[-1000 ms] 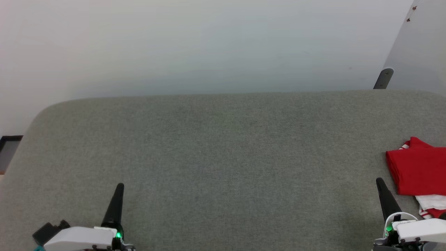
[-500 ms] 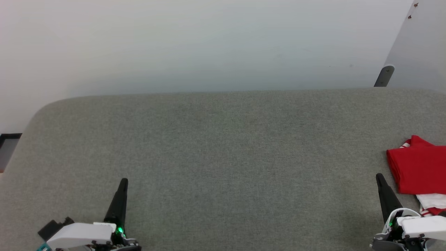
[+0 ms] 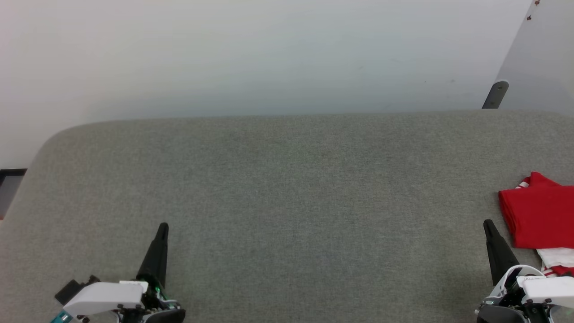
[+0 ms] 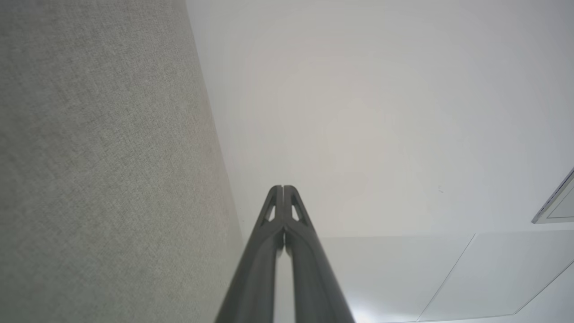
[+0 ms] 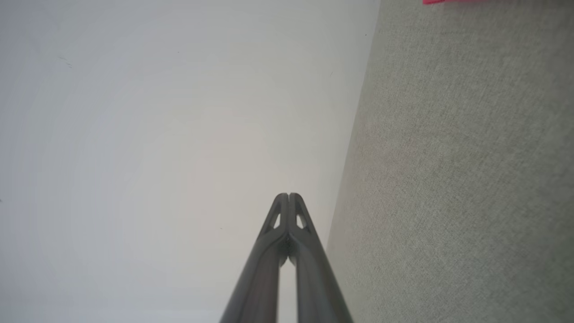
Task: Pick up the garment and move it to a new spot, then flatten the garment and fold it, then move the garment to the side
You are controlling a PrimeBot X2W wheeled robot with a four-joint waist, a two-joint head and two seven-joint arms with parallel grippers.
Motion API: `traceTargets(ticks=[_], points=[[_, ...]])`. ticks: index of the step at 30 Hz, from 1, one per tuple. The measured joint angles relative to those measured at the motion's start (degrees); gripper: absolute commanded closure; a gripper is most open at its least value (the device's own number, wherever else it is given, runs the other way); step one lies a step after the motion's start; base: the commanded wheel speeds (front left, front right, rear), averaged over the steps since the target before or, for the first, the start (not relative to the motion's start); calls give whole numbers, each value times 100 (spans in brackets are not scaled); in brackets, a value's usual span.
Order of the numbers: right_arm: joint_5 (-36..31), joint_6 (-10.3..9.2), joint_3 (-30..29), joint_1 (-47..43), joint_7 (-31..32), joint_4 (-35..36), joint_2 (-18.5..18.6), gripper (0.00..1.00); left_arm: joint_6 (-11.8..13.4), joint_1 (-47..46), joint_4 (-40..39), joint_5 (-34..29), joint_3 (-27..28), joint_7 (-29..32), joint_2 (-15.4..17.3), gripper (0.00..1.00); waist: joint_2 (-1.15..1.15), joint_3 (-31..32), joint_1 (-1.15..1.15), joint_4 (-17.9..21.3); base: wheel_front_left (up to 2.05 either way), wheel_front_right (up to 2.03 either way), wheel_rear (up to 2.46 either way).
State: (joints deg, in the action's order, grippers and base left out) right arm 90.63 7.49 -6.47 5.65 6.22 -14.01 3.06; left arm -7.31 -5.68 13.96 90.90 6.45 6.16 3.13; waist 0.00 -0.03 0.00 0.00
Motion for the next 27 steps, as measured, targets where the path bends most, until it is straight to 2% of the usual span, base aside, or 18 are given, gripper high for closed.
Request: traceTargets(ticks=[4, 27], points=[[163, 0, -10, 13, 35, -2, -9, 100, 0, -27, 7, 141, 7, 44, -29, 100, 0, -15, 0, 1, 0, 0, 0], [169, 0, -12, 54, 35, -3, -11, 100, 0, -31, 9, 141, 8, 44, -36, 100, 0, -15, 0, 0, 0, 0, 0]])
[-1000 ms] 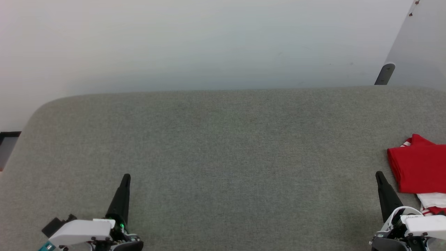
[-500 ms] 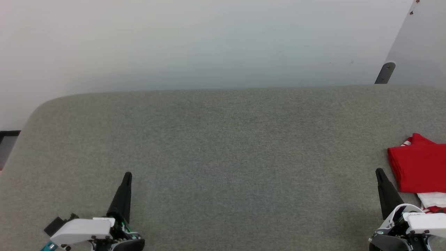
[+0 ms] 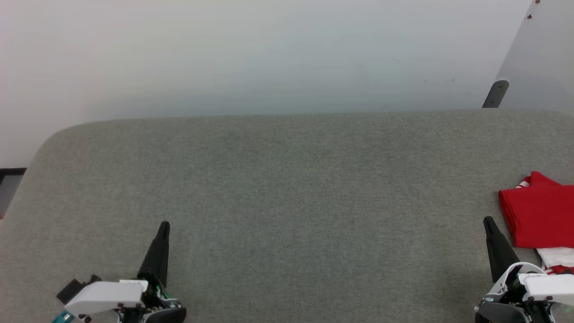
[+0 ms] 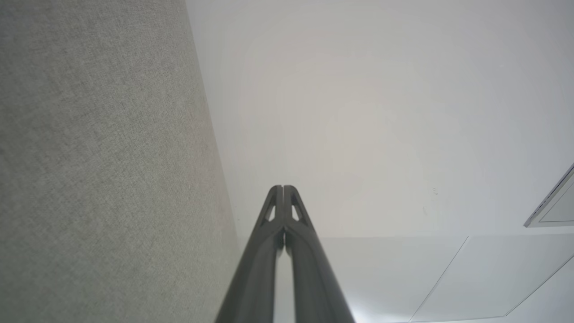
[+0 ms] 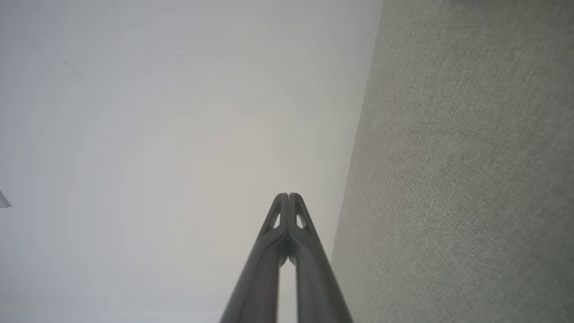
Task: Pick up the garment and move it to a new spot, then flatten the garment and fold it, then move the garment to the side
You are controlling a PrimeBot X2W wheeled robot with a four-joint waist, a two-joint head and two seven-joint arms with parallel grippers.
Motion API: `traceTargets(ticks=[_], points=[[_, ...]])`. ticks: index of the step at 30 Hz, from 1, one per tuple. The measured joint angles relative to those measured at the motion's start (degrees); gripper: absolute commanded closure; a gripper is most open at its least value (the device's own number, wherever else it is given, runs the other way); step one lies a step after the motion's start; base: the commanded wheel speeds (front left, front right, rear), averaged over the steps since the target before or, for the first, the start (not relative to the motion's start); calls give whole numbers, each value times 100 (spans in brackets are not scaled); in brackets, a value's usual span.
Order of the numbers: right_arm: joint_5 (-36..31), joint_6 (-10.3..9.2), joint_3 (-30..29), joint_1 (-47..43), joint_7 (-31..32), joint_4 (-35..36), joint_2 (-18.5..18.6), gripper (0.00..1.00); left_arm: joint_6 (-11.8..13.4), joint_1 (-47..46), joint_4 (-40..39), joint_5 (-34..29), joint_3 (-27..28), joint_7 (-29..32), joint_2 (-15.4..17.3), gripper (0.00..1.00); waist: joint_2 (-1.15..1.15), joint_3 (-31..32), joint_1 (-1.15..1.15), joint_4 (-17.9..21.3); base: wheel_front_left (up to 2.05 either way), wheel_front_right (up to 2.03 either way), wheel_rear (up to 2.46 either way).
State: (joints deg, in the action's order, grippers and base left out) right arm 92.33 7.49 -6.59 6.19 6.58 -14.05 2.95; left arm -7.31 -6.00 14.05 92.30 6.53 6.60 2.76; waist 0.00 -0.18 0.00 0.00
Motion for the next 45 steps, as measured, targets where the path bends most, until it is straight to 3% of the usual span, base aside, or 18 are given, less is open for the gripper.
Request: traceTargets(ticks=[45], points=[[1, 0, 0, 0, 0, 0, 0, 100, 0, -1, 0, 0, 0, 0, 0, 100, 0, 0, 0, 0, 0, 0, 0]])
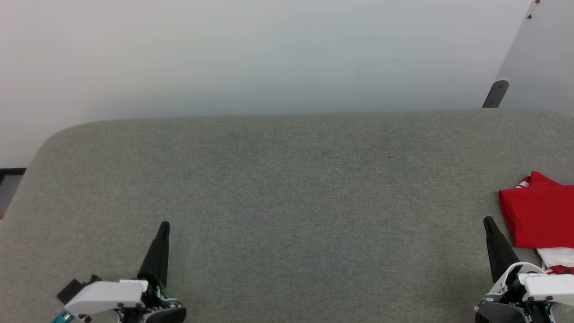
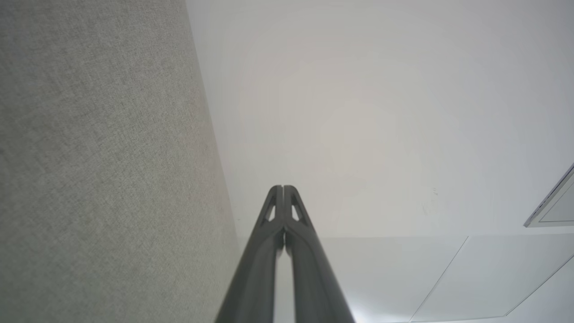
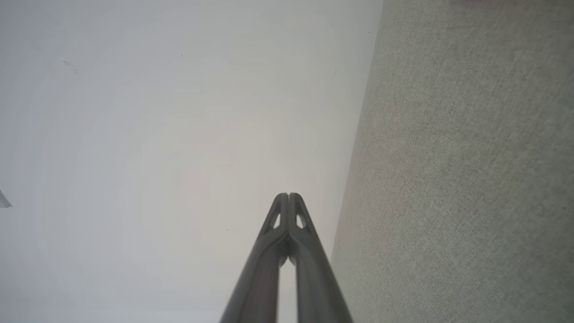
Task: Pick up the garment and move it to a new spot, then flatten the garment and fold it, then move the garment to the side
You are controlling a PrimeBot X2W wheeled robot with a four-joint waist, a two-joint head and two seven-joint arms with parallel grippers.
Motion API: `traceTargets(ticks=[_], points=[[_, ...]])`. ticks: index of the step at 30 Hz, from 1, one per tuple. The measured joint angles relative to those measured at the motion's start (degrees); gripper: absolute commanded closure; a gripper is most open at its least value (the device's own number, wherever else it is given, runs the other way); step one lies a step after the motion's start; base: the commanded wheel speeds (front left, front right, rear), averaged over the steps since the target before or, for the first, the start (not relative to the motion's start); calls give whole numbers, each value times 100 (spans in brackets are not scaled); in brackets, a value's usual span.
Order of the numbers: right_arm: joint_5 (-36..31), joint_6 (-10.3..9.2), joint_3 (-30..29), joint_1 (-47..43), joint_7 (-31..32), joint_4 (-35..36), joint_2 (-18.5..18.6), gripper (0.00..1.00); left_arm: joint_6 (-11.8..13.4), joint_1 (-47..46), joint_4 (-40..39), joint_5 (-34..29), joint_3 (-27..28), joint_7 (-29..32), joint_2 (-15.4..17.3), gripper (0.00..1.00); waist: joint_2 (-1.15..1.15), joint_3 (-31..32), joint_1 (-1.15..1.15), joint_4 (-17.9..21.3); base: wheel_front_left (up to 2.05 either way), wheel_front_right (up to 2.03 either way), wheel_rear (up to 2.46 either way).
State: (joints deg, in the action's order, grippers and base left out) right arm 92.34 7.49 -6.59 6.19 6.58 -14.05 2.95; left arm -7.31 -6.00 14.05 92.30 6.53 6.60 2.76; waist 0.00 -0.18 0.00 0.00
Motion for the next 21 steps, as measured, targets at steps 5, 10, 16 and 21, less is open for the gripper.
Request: traceTargets(ticks=[5, 10, 16, 21], points=[[0, 0, 0, 0, 0, 0, 0, 100, 0, 0, 0, 0, 0, 0, 0, 100, 0, 0, 0, 0, 0, 0, 0], [0, 0, 1, 0, 0, 0, 0, 100, 0, 0, 0, 0, -1, 0, 0, 100, 0, 0, 0, 0, 0, 0, 0], [0, 0, 1, 0, 0, 0, 0, 100, 0, 0, 0, 0, -1, 0, 0, 100, 0, 0, 0, 0, 0, 0, 0], [0, 0, 1, 0, 0, 0, 0, 100, 0, 0, 0, 0, -1, 0, 0, 100, 0, 0, 0, 0, 0, 0, 0]])
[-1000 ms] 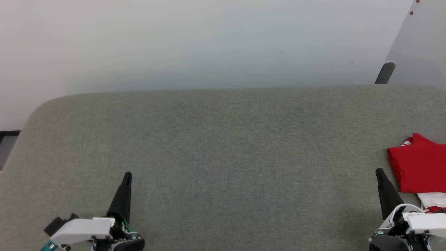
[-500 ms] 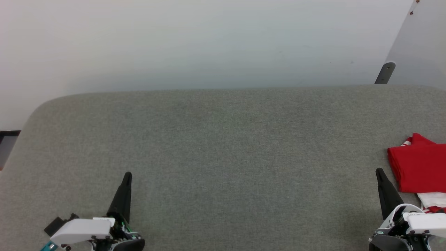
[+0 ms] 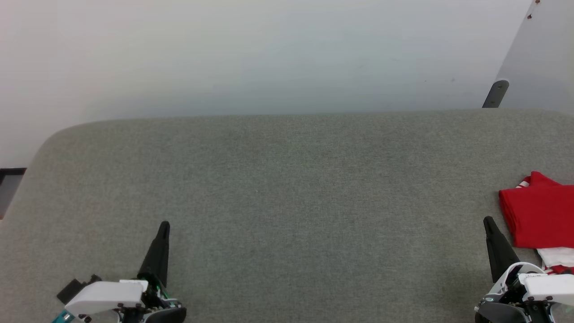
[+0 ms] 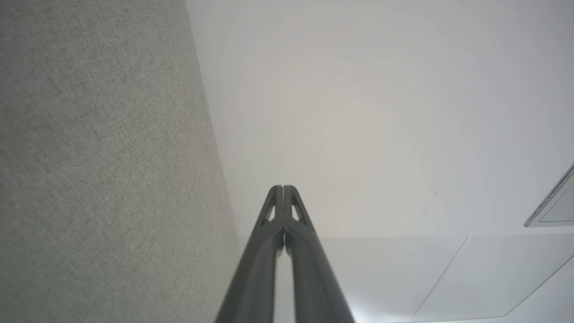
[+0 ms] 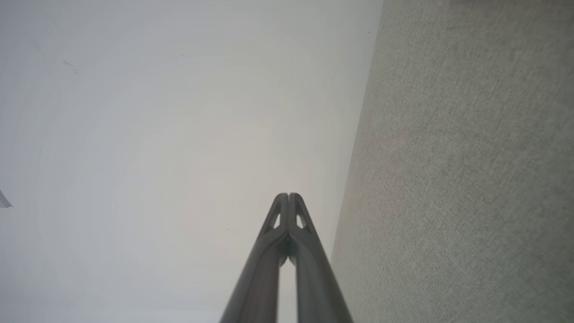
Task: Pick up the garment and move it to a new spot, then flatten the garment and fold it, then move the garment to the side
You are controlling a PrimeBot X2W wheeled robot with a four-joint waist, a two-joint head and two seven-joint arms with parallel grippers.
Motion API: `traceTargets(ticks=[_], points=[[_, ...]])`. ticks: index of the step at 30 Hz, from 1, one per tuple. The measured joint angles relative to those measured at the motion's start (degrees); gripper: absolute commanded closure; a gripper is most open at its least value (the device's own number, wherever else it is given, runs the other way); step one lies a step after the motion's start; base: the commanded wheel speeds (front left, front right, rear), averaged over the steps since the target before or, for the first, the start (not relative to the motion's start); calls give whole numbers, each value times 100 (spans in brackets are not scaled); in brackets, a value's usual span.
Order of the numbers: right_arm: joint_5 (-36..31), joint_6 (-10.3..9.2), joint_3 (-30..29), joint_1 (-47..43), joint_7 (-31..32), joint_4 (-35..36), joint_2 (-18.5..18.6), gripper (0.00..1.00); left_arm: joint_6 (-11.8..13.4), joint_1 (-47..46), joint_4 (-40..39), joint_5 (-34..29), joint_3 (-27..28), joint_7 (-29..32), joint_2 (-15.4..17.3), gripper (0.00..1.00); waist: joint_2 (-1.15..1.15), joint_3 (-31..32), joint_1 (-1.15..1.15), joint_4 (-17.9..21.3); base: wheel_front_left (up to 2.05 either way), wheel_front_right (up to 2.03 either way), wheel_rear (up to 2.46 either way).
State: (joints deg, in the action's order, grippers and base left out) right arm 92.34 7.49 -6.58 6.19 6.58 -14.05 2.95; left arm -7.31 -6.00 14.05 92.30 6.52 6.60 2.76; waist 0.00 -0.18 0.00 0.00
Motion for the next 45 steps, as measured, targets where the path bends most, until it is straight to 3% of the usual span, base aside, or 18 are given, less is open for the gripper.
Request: traceTargets(ticks=[45], points=[[0, 0, 0, 0, 0, 0, 0, 100, 0, -1, 0, 0, 0, 0, 0, 100, 0, 0, 0, 0, 0, 0, 0]])
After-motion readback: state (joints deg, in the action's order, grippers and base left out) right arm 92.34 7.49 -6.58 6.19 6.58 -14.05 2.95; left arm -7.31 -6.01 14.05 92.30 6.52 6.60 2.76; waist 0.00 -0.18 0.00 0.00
